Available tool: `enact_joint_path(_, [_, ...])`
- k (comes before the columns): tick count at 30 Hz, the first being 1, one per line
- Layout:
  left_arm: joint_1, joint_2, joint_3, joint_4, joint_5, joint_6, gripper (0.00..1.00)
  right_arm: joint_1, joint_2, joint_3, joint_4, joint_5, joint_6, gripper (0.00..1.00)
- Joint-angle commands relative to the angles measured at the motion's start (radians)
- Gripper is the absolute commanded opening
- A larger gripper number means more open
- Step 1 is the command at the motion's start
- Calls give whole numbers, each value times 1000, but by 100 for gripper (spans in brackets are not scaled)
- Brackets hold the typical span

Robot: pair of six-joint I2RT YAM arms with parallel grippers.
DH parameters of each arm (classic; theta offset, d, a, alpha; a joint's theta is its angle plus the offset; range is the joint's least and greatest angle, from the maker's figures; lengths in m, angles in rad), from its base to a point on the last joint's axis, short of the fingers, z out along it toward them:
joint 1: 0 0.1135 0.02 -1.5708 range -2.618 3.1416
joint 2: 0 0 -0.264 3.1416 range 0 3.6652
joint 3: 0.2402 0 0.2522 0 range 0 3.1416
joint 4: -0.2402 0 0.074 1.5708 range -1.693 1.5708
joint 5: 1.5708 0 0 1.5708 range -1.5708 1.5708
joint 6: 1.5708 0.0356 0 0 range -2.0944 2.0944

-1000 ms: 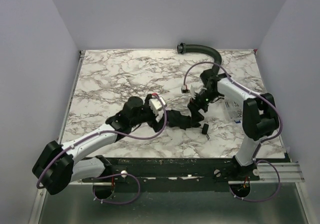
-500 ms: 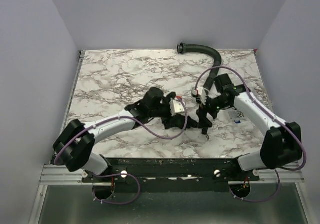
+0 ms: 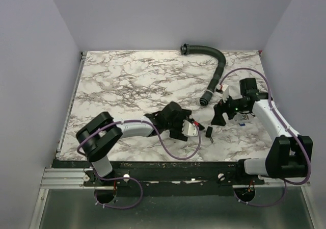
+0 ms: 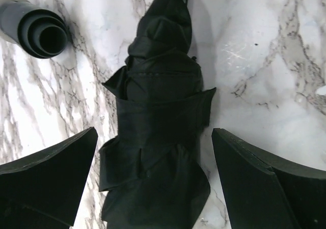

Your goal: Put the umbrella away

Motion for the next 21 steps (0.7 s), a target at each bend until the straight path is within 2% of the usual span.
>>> enact_joint_path(1, [-18,22,-10,109,-75,24,98,-11,18,-12,22,-53,6,96])
enact_joint_path(8, [-58,72,25,107,-140,26,98,-12,23,-16,20,-52,4,96])
enact_joint_path(16, [-72,82,42,43,-152,-28,98,-13,34,-28,32,-21,1,96])
enact_joint_path(21, [-74,127,117,-60,-171,-88,77,-13,18,-41,35,28,6,92])
